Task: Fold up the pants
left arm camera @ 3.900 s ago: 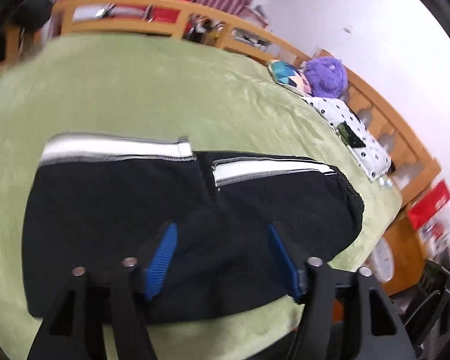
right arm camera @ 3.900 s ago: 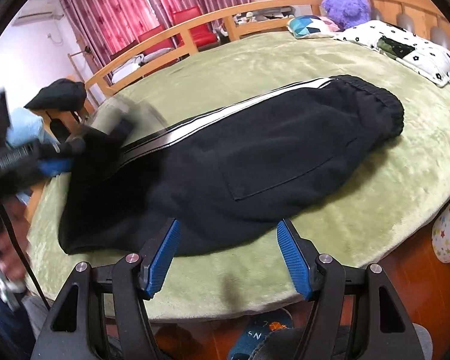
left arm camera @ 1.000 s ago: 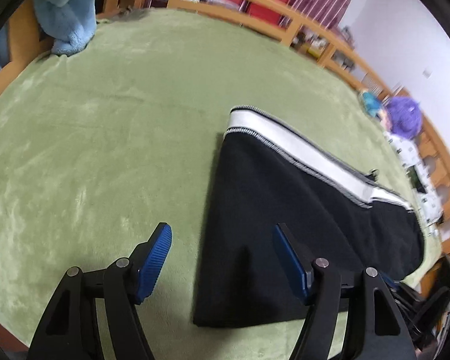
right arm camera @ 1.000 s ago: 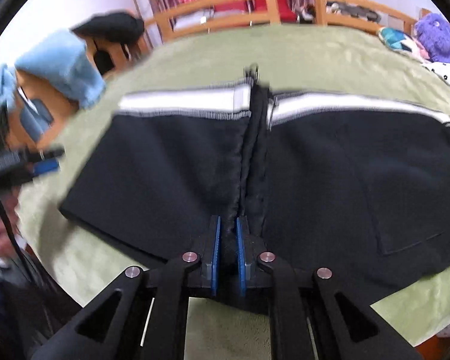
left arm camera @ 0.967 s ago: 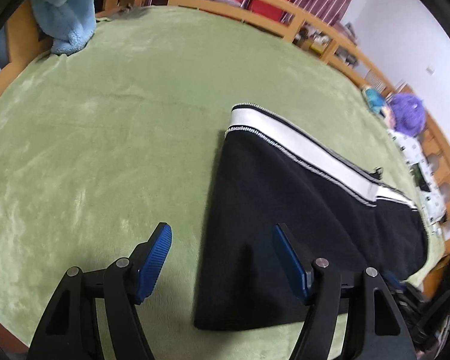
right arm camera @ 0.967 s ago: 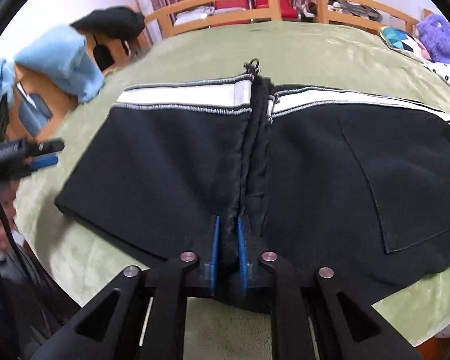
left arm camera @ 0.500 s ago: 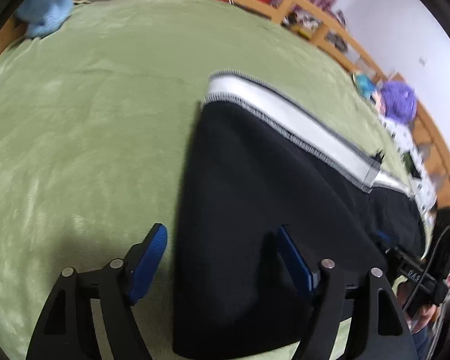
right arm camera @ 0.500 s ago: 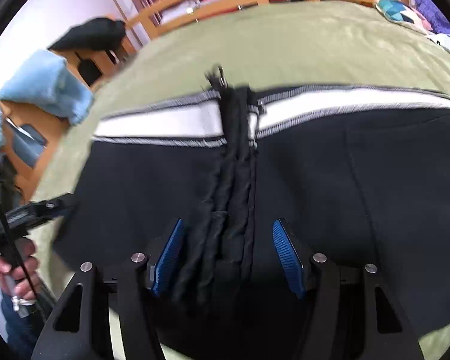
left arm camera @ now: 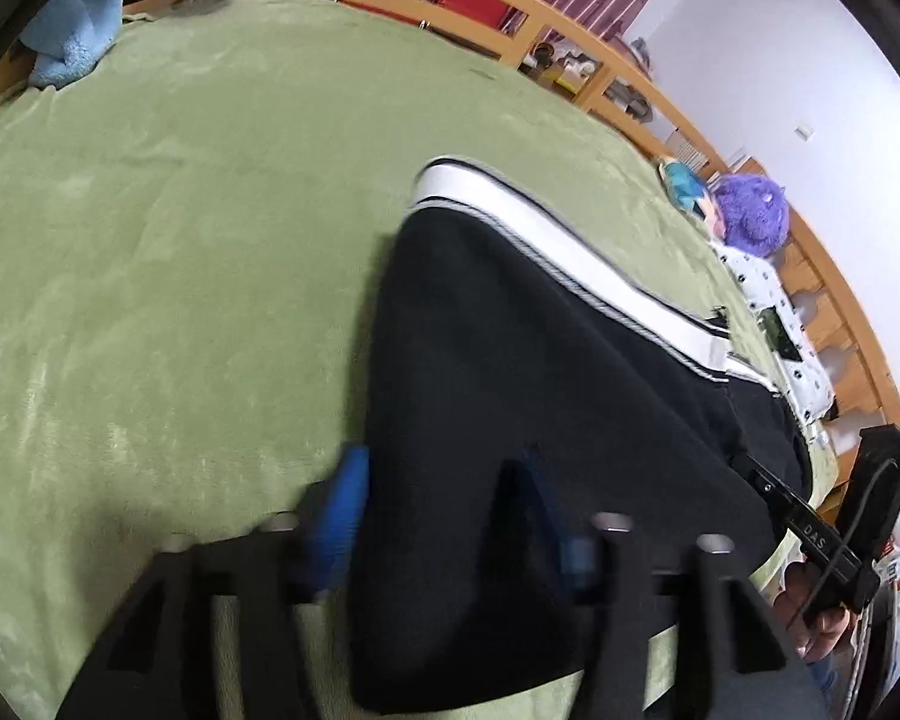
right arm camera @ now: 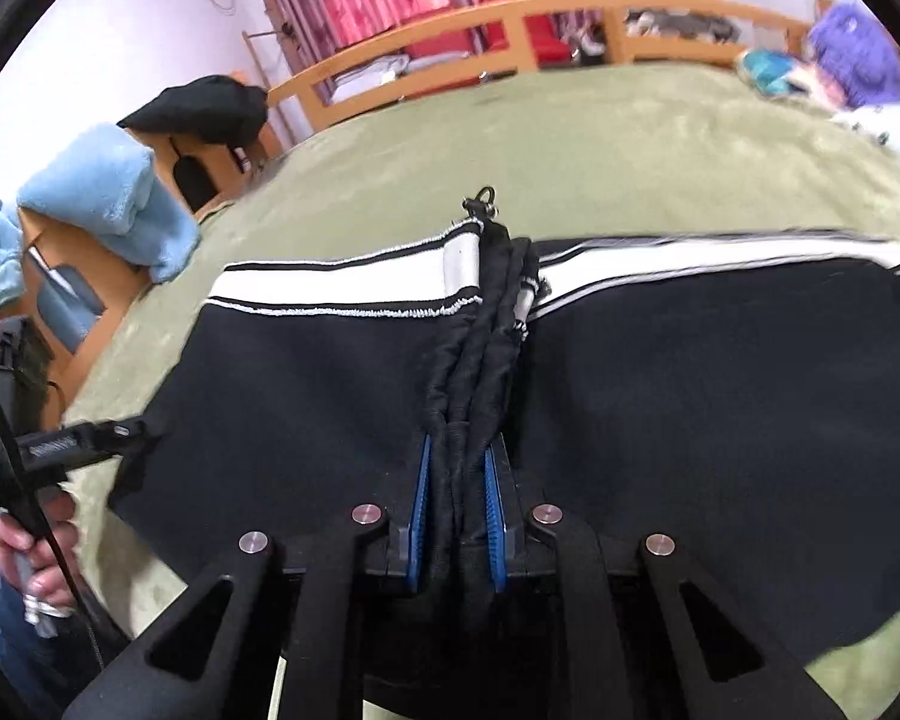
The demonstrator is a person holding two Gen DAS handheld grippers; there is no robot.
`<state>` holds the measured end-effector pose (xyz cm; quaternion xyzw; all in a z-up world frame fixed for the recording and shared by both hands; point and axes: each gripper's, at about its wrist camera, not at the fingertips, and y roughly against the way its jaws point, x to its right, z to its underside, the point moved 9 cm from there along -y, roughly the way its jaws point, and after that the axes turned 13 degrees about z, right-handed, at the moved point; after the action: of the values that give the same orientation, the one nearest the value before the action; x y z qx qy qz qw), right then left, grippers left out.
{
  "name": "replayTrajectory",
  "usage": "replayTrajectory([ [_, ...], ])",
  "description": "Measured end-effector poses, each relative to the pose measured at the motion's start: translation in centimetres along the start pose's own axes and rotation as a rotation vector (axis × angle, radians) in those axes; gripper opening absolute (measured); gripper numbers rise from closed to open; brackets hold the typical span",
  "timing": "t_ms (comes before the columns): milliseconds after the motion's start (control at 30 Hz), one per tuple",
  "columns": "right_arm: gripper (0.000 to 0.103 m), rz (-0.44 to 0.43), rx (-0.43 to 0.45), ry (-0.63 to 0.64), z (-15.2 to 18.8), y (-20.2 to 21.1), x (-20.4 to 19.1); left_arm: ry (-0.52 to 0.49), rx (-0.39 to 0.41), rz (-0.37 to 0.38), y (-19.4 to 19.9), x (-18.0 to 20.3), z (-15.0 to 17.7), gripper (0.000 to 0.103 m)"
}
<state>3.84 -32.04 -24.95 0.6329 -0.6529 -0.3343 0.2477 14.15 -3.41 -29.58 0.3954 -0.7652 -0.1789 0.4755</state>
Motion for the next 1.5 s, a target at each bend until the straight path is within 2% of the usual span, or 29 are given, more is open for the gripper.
replayTrajectory([
  [67, 0.023, -0.018, -0.097, -0.037, 1.3, -2.2, 0.6, 0.019, -0.03, -0.041, -0.9, -0.7, 0.8, 0.073],
  [100, 0.024, -0.019, -0.118, -0.039, 1.6, -2.9, 0.6, 0.038, -0.054, -0.054, -1.5, -1.2, 1.3, 0.073],
  [233, 0.03, 0.013, -0.08, -0.004, 1.3, -1.2, 0.3, 0.026, -0.047, -0.068, -1.0, -0.6, 1.3, 0.073],
  [333, 0.036, 0.021, -0.009, 0.011, 0.9, 1.2, -0.4, 0.011, -0.039, -0.074, -0.6, -0.8, 1.3, 0.073],
  [400, 0.037, 0.011, -0.039, 0.078, 2.1, 1.4, -1.5, 0.011, -0.092, -0.129, -1.6, -1.7, 2.4, 0.073],
  [500, 0.037, 0.098, -0.052, 0.182, 4.4, 0.5, -2.2, -0.046, -0.095, -0.169, -1.5, -0.8, 2.8, 0.075],
  [533, 0.037, 0.112, -0.046, 0.199, 4.6, 0.4, -2.4, -0.044, -0.096, -0.157, -1.4, -0.3, 2.8, 0.075],
  [633, 0.037, 0.079, -0.051, 0.177, 3.3, 1.6, -2.3, -0.027, -0.11, -0.112, -1.2, -0.4, 3.1, 0.08],
  [700, 0.037, 0.079, -0.01, 0.147, 1.6, 2.4, -1.6, -0.045, -0.122, -0.113, -1.3, -0.8, 3.6, 0.081],
  [767, 0.042, 0.102, 0.051, 0.165, -0.9, 2.4, -1.4, -0.046, -0.121, -0.11, -0.8, -0.6, 3.5, 0.081],
  [867, 0.043, 0.115, 0.094, 0.204, -4.3, 0.8, -1.9, -0.041, -0.047, -0.073, 0.7, -0.4, 2.3, 0.081],
  [933, 0.042, 0.093, 0.093, 0.218, -5.8, -0.6, -2.7, -0.035, -0.059, -0.102, 0.7, -1.5, 2.0, 0.079],
  [1000, 0.035, 0.055, 0.095, 0.234, -7.0, -2.1, -3.2, -0.009, -0.022, -0.078, 1.3, -2.0, 0.7, 0.079],
  [1033, 0.032, 0.041, 0.086, 0.251, -7.4, -3.2, -3.6, -0.006, -0.014, -0.066, 1.5, -2.0, 0.1, 0.079],
  [1100, 0.032, 0.073, 0.047, 0.255, -7.8, -6.1, -3.3, -0.023, 0.019, -0.057, 1.9, -1.3, -2.4, 0.079],
  [1133, 0.027, 0.093, 0.005, 0.237, -7.6, -7.7, -2.8, -0.043, 0.031, -0.048, 2.1, -0.9, -3.3, 0.079],
  [1200, 0.026, 0.084, -0.046, 0.183, -7.5, -9.2, -1.8, -0.09, 0.036, -0.037, 1.4, 0.7, -5.5, 0.079],
  [1300, 0.024, 0.074, -0.063, 0.147, -8.1, -8.6, -1.4, -0.142, 0.047, -0.024, -0.1, 2.3, -8.2, 0.079],
  [1367, 0.024, 0.082, -0.041, 0.117, -8.5, -6.6, -0.9, -0.153, 0.043, -0.009, -1.5, 2.4, -9.4, 0.079],
  [1433, 0.027, 0.092, 0.006, 0.085, -8.5, -4.1, 0.1, -0.137, 0.02, -0.016, -4.0, 2.4, -11.0, 0.079],
  [1500, 0.032, 0.058, 0.019, 0.073, -7.5, -1.6, 0.4, -0.1, 0.005, -0.029, -6.3, 1.8, -12.1, 0.079],
])
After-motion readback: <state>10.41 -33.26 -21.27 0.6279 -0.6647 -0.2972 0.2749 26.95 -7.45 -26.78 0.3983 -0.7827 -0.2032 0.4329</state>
